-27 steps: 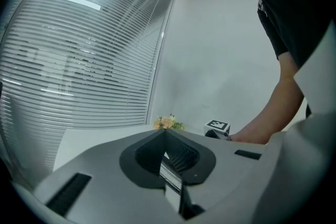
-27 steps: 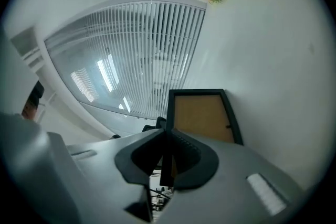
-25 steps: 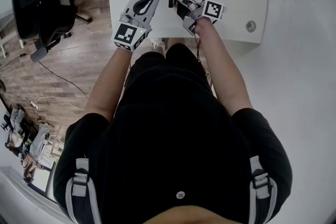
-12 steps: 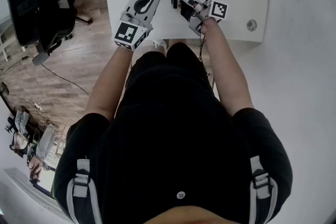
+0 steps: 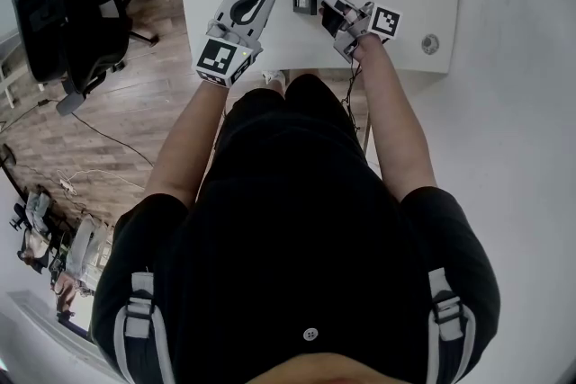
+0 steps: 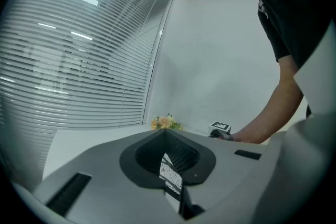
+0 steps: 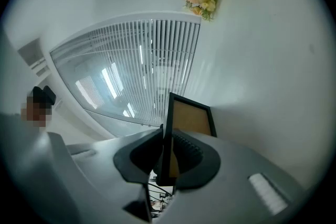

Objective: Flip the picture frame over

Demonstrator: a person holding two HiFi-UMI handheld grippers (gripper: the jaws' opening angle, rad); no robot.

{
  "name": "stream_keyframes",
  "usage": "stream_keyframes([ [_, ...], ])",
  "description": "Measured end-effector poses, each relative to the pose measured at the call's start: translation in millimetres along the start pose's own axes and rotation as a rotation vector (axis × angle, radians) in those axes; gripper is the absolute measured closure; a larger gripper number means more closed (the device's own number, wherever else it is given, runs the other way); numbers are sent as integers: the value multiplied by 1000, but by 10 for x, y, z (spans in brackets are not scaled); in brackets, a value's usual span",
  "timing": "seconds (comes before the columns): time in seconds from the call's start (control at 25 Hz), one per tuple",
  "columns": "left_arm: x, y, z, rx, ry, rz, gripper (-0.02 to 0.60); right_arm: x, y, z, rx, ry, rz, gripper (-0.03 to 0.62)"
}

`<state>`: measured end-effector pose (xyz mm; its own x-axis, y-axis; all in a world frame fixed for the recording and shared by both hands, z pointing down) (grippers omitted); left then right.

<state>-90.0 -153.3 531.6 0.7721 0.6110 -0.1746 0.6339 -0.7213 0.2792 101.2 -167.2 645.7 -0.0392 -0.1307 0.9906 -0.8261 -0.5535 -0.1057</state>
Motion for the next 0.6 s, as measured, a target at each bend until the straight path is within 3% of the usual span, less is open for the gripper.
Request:
stream_keyframes([
  [0.6, 68, 9, 32, -2, 13, -2, 577, 101, -311, 233, -18, -159, -223, 503],
])
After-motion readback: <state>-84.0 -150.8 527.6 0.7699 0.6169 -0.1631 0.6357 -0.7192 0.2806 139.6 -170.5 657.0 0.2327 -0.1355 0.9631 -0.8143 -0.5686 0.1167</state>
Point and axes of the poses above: the fingertips, and each gripper's own axes: y forward along the fingers, x to its right, z out of its top, the point moved 6 cm from there along -y, backward along the fingers, and after that the axes turned 8 degrees about z, right-handed, at the moved point
